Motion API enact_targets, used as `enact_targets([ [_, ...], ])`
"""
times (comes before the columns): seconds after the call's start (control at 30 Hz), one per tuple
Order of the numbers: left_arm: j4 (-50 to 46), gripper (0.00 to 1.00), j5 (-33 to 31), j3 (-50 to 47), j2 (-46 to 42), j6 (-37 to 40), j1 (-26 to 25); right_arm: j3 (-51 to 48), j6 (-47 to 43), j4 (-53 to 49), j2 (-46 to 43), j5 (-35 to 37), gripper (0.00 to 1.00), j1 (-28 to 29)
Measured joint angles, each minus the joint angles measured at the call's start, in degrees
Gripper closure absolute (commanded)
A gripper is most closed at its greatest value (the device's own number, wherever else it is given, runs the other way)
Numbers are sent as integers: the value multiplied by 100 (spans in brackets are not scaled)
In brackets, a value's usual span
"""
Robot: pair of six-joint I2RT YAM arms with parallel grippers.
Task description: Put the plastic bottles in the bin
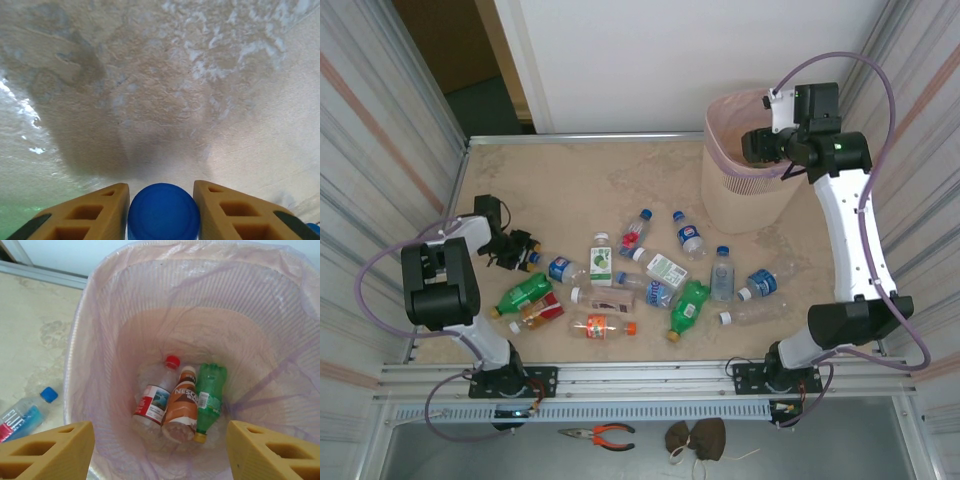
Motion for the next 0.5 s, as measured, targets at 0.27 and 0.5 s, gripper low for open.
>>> enact_targets([
  [0.27,-31,72,0,149,-13,15,0,0,13,22,-199,15,33,17],
  [0.5,-271,72,-28,575,-509,304,0,-136,96,168,-535,-33,33,136],
])
